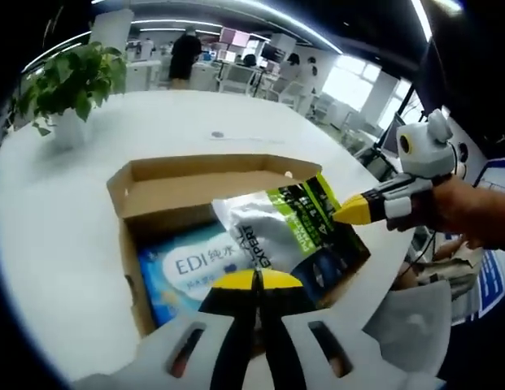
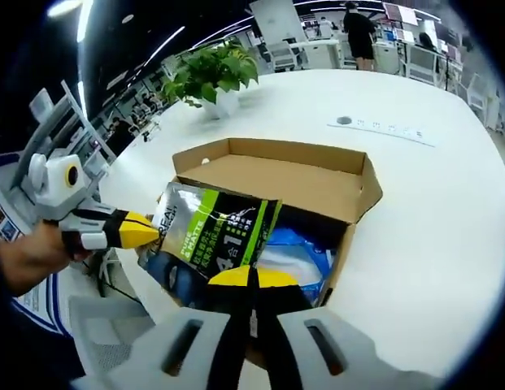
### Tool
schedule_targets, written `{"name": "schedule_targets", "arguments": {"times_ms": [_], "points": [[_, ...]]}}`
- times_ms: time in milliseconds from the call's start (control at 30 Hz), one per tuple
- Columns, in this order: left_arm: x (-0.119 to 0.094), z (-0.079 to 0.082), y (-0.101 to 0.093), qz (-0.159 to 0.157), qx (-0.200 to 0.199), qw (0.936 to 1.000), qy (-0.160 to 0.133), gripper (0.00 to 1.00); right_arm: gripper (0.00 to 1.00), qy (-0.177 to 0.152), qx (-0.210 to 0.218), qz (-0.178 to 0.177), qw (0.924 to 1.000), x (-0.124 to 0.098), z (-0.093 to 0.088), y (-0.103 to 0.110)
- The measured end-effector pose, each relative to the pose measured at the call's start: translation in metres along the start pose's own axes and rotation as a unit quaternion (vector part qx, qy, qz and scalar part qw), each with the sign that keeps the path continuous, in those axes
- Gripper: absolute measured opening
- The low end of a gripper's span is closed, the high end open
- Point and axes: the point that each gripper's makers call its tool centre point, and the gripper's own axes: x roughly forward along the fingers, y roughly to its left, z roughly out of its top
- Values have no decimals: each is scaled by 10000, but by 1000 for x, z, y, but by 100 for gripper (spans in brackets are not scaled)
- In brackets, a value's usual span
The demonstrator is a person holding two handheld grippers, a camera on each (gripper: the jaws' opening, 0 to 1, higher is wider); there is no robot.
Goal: Operate the shoe box by opening the lid, removing the specified soft item, and placing it in the target area until the item is outside and the box remains undamaged.
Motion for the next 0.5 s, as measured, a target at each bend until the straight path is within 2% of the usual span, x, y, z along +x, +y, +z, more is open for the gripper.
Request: {"name": "schedule_targets", "arguments": {"times_ms": [500], "points": [[-22,10,-30,-397,274,9984,-279,0,0,-242,96,-437,9987,-41,-5,10]]}}
